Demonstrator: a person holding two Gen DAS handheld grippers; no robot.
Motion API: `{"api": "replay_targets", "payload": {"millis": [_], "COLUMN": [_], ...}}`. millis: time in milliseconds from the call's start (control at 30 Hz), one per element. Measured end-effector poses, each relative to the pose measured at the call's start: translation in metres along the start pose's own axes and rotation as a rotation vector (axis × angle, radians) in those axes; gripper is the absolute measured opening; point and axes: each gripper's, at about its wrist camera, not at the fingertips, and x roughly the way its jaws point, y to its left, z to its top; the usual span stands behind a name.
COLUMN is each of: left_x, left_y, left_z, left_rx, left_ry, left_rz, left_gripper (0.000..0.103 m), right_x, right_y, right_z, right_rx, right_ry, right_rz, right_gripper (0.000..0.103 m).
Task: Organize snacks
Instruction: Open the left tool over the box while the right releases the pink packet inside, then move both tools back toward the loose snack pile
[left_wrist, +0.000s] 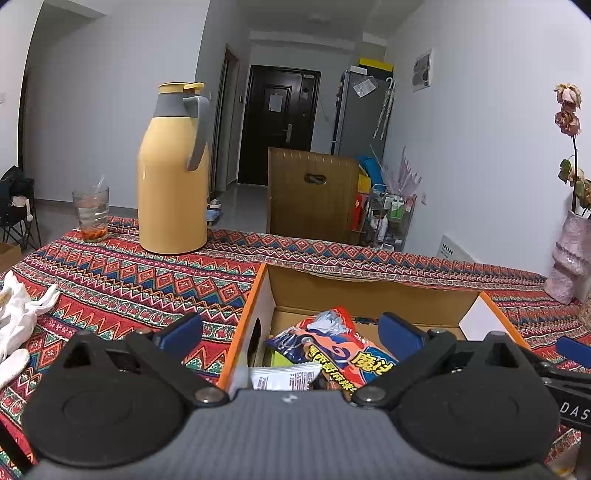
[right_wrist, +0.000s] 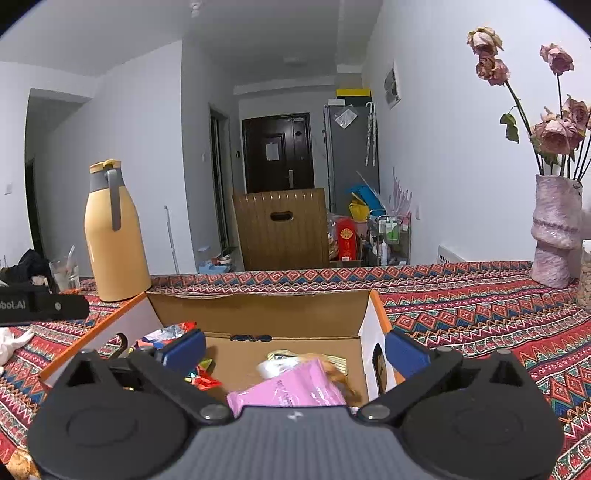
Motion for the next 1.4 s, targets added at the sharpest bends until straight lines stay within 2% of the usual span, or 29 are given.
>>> {"api": "replay_targets", "payload": {"millis": [333, 733, 1067, 1400], "left_x": [-0.001, -0.011, -0.039, -0.072], "left_y": [0.002, 0.0, -0.003, 0.009], "left_z": [-0.002, 0.005, 0.016, -0.003], "left_rx": [-0.022, -0.025, -0.016, 0.029], "left_ry": [0.012, -0.016, -0.038, -0.009], "left_rz": [0.004, 0.007, -0.026, -0.033], "left_gripper": [0.103, 0.103, 0.103, 0.103], "right_x": [-0.002, -0.008, -0.041, -0.079], "right_y": [-0.001, -0.002, 0.001, -0.002], "right_z": [0.001, 0.01, 0.024, 0.009], "right_rx": [0.0, -0.011, -0.029, -0.047], "right_ry": [0.0, -0.024, -0.069, -0.056], "right_rz": [-0.008, -0.027, -0.023, -0.032], "right_gripper": [0.103, 0.103, 0.103, 0.103]}}
